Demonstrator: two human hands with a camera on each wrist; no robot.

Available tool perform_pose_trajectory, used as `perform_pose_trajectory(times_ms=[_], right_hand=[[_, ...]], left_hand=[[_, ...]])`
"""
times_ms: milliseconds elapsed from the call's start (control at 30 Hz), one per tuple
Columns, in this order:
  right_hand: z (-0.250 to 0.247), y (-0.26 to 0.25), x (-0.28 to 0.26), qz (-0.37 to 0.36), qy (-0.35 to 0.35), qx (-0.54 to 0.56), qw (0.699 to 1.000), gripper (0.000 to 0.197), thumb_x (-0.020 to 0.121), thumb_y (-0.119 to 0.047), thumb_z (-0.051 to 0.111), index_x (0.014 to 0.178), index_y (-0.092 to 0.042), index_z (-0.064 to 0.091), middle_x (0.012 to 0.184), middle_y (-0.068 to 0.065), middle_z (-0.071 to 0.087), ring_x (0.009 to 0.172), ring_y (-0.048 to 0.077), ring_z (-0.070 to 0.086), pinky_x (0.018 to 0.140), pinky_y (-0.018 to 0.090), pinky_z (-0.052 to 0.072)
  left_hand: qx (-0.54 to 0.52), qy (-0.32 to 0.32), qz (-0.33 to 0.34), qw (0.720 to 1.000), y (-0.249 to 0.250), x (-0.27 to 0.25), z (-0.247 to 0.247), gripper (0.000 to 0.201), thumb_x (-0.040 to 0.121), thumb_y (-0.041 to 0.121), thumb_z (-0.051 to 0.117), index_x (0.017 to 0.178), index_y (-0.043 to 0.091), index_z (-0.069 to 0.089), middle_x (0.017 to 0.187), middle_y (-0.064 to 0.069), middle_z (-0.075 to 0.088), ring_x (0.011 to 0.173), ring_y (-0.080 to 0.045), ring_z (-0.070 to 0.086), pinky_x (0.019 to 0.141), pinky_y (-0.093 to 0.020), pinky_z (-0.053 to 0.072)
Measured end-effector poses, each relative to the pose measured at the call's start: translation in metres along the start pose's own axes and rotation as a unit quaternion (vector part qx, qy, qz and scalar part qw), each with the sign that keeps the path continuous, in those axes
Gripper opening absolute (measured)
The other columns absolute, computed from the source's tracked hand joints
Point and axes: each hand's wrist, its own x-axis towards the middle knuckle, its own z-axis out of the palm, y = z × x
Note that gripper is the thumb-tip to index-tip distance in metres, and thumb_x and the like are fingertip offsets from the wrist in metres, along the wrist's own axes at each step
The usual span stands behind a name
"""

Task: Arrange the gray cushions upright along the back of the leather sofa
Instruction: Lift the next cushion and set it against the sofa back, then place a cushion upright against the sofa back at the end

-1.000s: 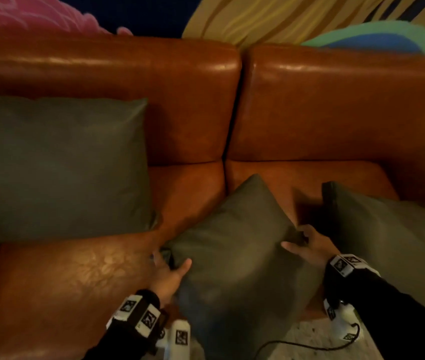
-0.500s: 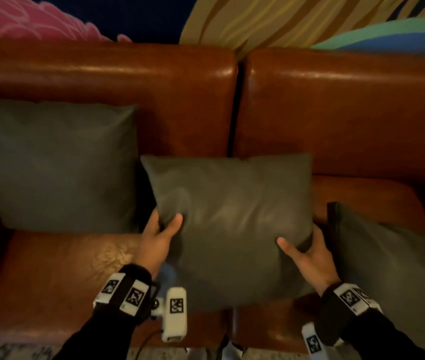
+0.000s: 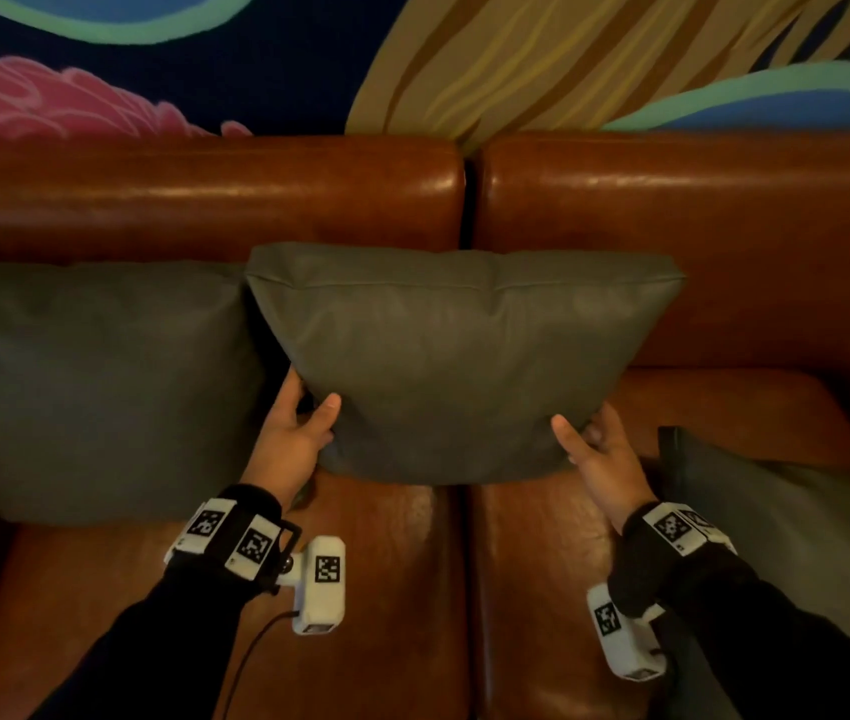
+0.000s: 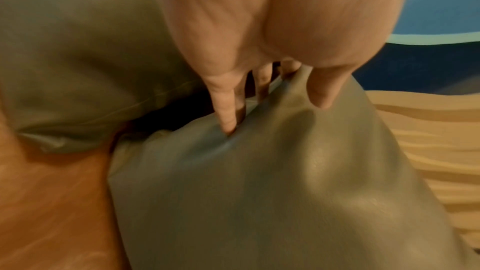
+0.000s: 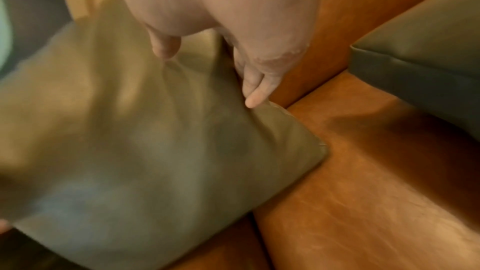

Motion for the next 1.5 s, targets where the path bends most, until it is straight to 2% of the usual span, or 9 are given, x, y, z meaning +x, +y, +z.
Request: perform_pose_trajectory(times_ms=[267, 433, 533, 700, 833, 933, 1133, 1367, 1500], right_hand=[[-0.003, 0.010, 0.004, 0.047, -0.037, -0.003, 0.998, 0.094, 0.078, -0.051, 0.077, 0.158, -0.039, 0.030, 0.151, -0.001, 0.059, 0.140, 0.024, 0.056, 0.117, 0.051, 0.043], [-0.022, 0.012, -0.014, 0.075, -0.033, -0.041, 0.996, 0.076, 0.092, -0.033, 0.071, 0.158, -0.032, 0.035, 0.146, 0.001, 0.061, 0.136, 0.024, 0.057, 0.115, 0.045, 0.044], [-0.053, 0.027, -0.033, 0.080, -0.049, -0.080, 0.992, 0.064, 0.096, -0.029, 0.067, 0.155, -0.031, 0.041, 0.134, 0.001, 0.066, 0.126, 0.020, 0.060, 0.100, 0.030, 0.044], [-0.136, 0.066, -0.065, 0.088, -0.013, -0.118, 0.989, 0.029, 0.094, -0.020, 0.071, 0.122, -0.024, 0.065, 0.111, 0.003, 0.072, 0.108, 0.018, 0.066, 0.085, 0.021, 0.052], [-0.229, 0.102, -0.076, 0.078, 0.070, -0.178, 0.979, 0.023, 0.089, -0.013, 0.077, 0.086, -0.034, 0.069, 0.089, 0.001, 0.077, 0.107, 0.032, 0.074, 0.100, 0.037, 0.054], [-0.308, 0.123, -0.080, 0.101, 0.144, -0.237, 0.956, 0.031, 0.092, -0.024, 0.073, 0.122, -0.014, 0.071, 0.122, 0.011, 0.075, 0.119, 0.029, 0.069, 0.101, 0.025, 0.045], [-0.430, 0.175, -0.055, 0.250, 0.179, -0.150, 0.940, 0.084, 0.088, -0.056, 0.068, 0.156, -0.016, 0.038, 0.154, 0.017, 0.052, 0.140, 0.041, 0.050, 0.116, 0.045, 0.040], [-0.444, 0.193, -0.021, 0.262, 0.103, -0.033, 0.959, 0.105, 0.077, -0.065, 0.073, 0.163, -0.029, 0.025, 0.161, 0.007, 0.046, 0.144, 0.037, 0.047, 0.120, 0.050, 0.037], [-0.438, 0.149, -0.008, 0.199, 0.084, -0.063, 0.974, 0.104, 0.075, -0.060, 0.078, 0.162, -0.033, 0.028, 0.154, 0.008, 0.053, 0.139, 0.036, 0.052, 0.115, 0.045, 0.042]], left_hand=[[0.057, 0.008, -0.006, 0.998, -0.012, 0.006, 0.000, 0.075, 0.094, 0.020, 0.062, 0.154, 0.045, 0.023, 0.156, 0.011, 0.040, 0.141, -0.019, 0.044, 0.117, -0.049, 0.037], [0.116, 0.152, -0.009, 0.981, -0.027, -0.009, 0.003, 0.044, 0.090, 0.018, 0.066, 0.131, 0.025, 0.052, 0.108, -0.002, 0.061, 0.102, -0.032, 0.065, 0.093, -0.052, 0.055], [0.141, 0.097, -0.051, 0.984, -0.037, -0.029, 0.029, 0.010, 0.094, 0.011, 0.060, 0.095, 0.021, 0.060, 0.093, -0.015, 0.064, 0.066, -0.022, 0.058, 0.062, -0.031, 0.050], [0.203, -0.052, -0.105, 0.972, -0.062, -0.062, 0.115, 0.021, 0.098, 0.011, 0.056, 0.080, 0.021, 0.059, 0.069, -0.008, 0.059, 0.039, -0.004, 0.051, 0.043, -0.020, 0.042], [0.246, -0.162, -0.163, 0.942, -0.085, -0.089, 0.211, 0.014, 0.098, 0.013, 0.055, 0.086, 0.018, 0.061, 0.072, -0.005, 0.062, 0.047, -0.010, 0.053, 0.048, -0.022, 0.041], [0.245, -0.177, -0.195, 0.933, -0.101, -0.113, 0.288, 0.004, 0.097, 0.015, 0.058, 0.096, 0.018, 0.060, 0.094, -0.007, 0.065, 0.058, -0.013, 0.056, 0.055, -0.025, 0.043], [0.135, -0.178, -0.253, 0.941, -0.144, -0.140, 0.397, 0.093, 0.057, 0.063, 0.085, 0.138, 0.038, 0.047, 0.143, 0.004, 0.057, 0.122, -0.025, 0.062, 0.094, -0.051, 0.055], [-0.032, -0.080, -0.323, 0.942, -0.147, -0.144, 0.445, 0.100, 0.039, 0.056, 0.094, 0.128, 0.021, 0.065, 0.123, -0.008, 0.074, 0.111, -0.032, 0.070, 0.097, -0.053, 0.055], [-0.028, -0.068, -0.291, 0.954, -0.110, -0.144, 0.459, 0.047, 0.078, 0.041, 0.079, 0.120, 0.027, 0.063, 0.111, 0.003, 0.072, 0.096, -0.018, 0.067, 0.078, -0.035, 0.053]])
